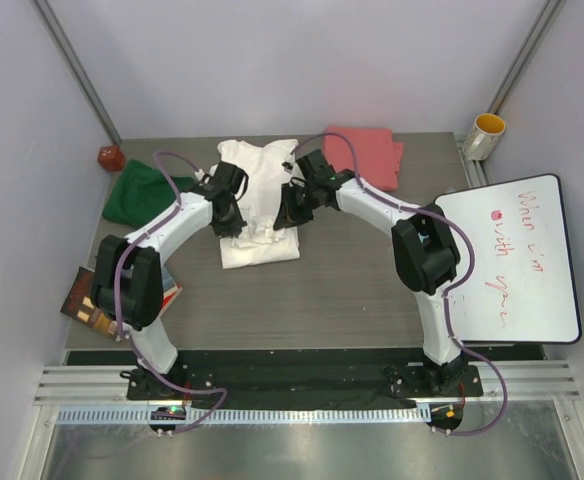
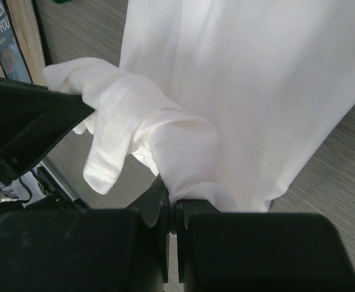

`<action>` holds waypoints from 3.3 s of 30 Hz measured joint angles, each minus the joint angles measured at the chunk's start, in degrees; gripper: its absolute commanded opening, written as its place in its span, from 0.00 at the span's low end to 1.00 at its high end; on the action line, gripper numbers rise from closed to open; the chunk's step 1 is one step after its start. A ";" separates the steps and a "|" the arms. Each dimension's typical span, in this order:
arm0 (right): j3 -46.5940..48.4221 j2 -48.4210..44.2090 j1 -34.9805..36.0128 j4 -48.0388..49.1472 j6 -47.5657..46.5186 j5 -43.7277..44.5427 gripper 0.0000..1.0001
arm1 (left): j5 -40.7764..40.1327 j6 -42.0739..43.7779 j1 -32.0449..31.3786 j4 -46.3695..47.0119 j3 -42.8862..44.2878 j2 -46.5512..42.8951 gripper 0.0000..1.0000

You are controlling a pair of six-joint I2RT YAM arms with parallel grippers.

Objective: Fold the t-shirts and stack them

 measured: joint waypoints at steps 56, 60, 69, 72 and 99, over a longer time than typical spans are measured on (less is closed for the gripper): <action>16.48 19.21 -9.73 14.60 12.33 -8.79 0.41 | -4.44 5.16 6.43 -3.19 33.46 25.49 0.31; 18.29 21.31 -10.38 17.55 16.31 -10.25 0.42 | -4.42 5.14 6.78 -3.72 36.81 27.78 0.31; 21.07 24.92 -11.08 24.55 25.79 -11.98 0.42 | -1.92 5.01 6.82 -2.51 30.32 24.35 0.34; 21.07 24.96 -11.13 26.16 27.54 -12.11 0.42 | 0.55 4.81 6.58 -1.14 21.75 18.21 0.34; 13.94 24.33 -11.52 29.59 28.57 -13.09 0.41 | 5.57 4.72 0.57 6.51 4.26 7.58 0.28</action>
